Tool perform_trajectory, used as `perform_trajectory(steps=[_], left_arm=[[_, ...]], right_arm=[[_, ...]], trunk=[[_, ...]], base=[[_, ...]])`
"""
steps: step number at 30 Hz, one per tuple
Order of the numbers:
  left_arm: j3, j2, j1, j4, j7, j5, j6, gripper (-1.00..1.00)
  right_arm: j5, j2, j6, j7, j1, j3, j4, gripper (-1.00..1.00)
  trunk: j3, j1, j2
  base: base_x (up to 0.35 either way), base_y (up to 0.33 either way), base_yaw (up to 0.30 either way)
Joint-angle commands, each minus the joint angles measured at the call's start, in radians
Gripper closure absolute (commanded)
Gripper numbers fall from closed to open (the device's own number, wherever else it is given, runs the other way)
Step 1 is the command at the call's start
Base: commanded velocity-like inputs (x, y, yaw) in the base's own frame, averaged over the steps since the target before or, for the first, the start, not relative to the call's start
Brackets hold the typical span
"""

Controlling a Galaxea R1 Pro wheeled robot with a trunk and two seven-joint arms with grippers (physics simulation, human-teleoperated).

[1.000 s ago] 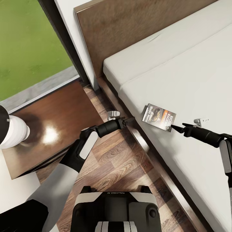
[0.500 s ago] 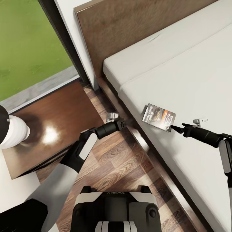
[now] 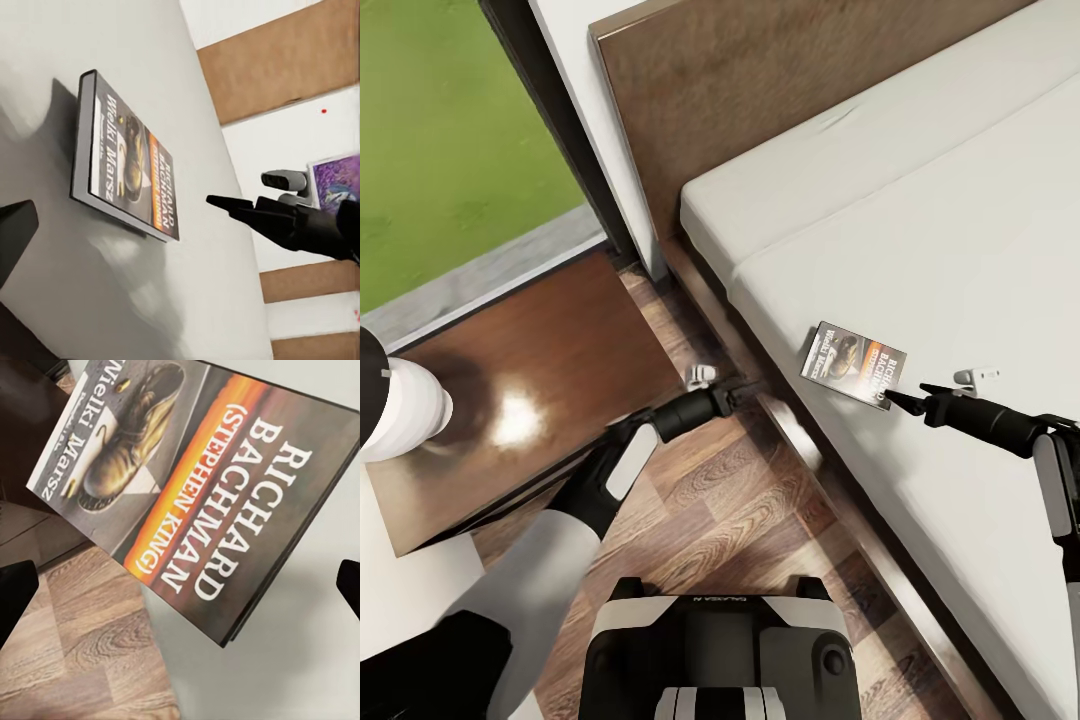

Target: In the bedroom, move the book from the bed onto either nightstand, and place the two sandals side by side next to the bed.

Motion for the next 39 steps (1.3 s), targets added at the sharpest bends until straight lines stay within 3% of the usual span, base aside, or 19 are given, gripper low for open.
perform_trajectory(steps=[1, 9, 20, 21, 24, 39], left_arm=[[0.012, 0.004, 0.000, 0.006, -0.024, 0.011, 0.009, -1.00], [0.053, 0.020, 0.000, 0.056, -0.170, 0.010, 0.007, -1.00], [0.055, 0.019, 0.000, 0.057, -0.176, 0.009, 0.003, -1.00], [0.057, 0.020, 0.000, 0.057, -0.176, 0.010, -0.033, -1.00], [0.056, 0.020, 0.000, 0.057, -0.176, 0.010, -0.044, -1.00], [0.055, 0.021, 0.001, 0.053, -0.174, 0.011, -0.051, -1.00]], right_arm=[[-0.007, 0.000, 0.008, 0.000, 0.000, 0.000, 0.000, -1.00], [-0.007, 0.000, 0.007, 0.000, 0.000, 0.000, 0.000, -1.00], [-0.007, -0.002, 0.008, -0.002, 0.000, 0.001, 0.000, -1.00], [-0.007, -0.002, 0.008, -0.003, 0.000, 0.001, 0.000, -1.00], [-0.007, -0.001, 0.008, -0.003, 0.000, 0.001, 0.000, -1.00], [-0.007, -0.001, 0.008, -0.003, 0.000, -0.001, 0.001, -1.00]], trunk=[[0.000, 0.000, 0.000], [0.000, 0.000, 0.000], [0.000, 0.000, 0.000], [0.000, 0.000, 0.000], [0.000, 0.000, 0.000], [0.000, 0.000, 0.000]], base=[[0.000, 0.000, 0.000], [0.000, 0.000, 0.000], [0.000, 0.000, 0.000], [0.000, 0.000, 0.000], [0.000, 0.000, 0.000], [0.000, 0.000, 0.000]])
